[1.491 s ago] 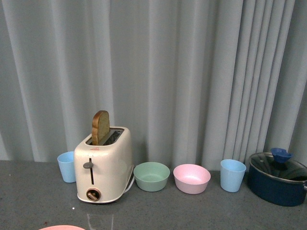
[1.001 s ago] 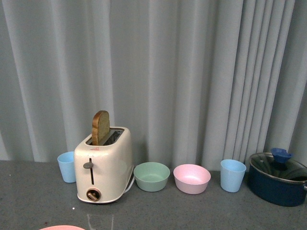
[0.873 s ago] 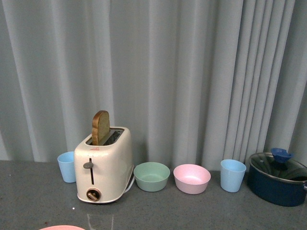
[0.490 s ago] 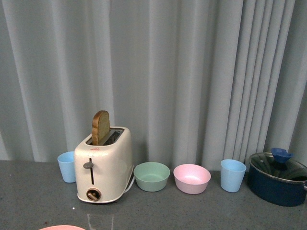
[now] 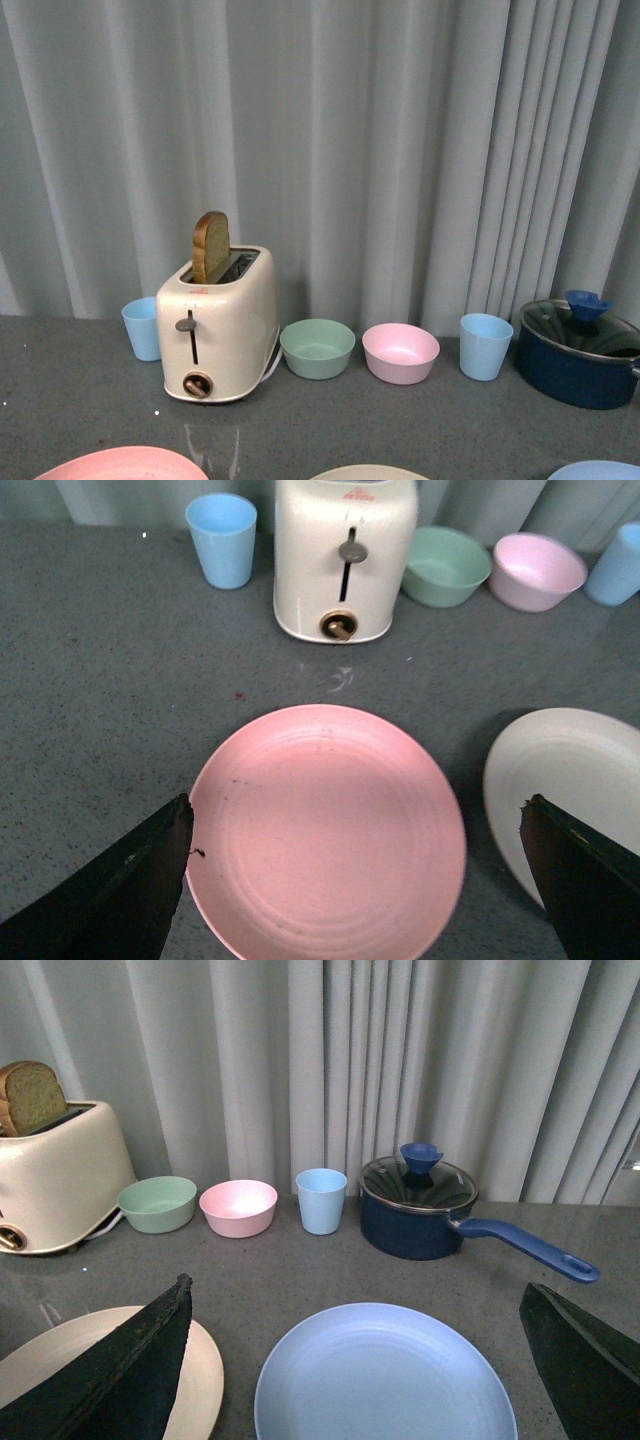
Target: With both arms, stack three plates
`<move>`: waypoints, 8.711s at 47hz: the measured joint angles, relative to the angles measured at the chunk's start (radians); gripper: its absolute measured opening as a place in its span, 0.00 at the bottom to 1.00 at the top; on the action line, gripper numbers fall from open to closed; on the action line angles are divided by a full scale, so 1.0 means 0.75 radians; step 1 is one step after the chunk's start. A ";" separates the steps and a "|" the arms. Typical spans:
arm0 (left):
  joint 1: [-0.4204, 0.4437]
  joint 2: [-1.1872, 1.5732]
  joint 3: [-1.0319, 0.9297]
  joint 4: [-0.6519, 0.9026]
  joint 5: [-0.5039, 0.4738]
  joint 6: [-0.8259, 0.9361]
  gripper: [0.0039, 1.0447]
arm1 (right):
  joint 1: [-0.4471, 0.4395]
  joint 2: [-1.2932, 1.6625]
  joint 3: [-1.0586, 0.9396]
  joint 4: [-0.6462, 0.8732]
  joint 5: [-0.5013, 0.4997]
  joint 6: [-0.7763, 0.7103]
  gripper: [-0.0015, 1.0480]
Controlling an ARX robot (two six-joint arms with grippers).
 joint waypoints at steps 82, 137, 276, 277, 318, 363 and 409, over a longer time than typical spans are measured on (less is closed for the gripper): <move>0.267 1.560 0.983 -0.422 -0.027 0.421 0.94 | 0.000 0.000 0.000 0.000 0.000 0.001 0.93; 0.231 1.530 1.024 -0.531 0.146 0.340 0.04 | 0.000 0.000 0.000 0.000 0.000 0.000 0.93; -0.520 1.505 1.261 -0.630 0.164 -0.040 0.64 | 0.000 0.000 0.000 0.000 0.000 0.000 0.93; -0.519 1.500 1.263 -0.631 0.166 -0.040 0.67 | 0.000 0.000 0.000 0.000 0.000 0.001 0.93; -0.240 0.363 0.010 0.962 -0.402 -0.044 0.35 | 0.000 0.000 0.000 0.000 -0.001 0.001 0.93; -0.088 -0.339 -0.556 0.817 -0.242 -0.069 0.03 | 0.000 0.000 0.000 0.000 0.000 0.001 0.93; -0.088 -1.083 -0.573 0.124 -0.242 -0.070 0.03 | 0.000 0.000 0.000 0.000 0.000 0.001 0.93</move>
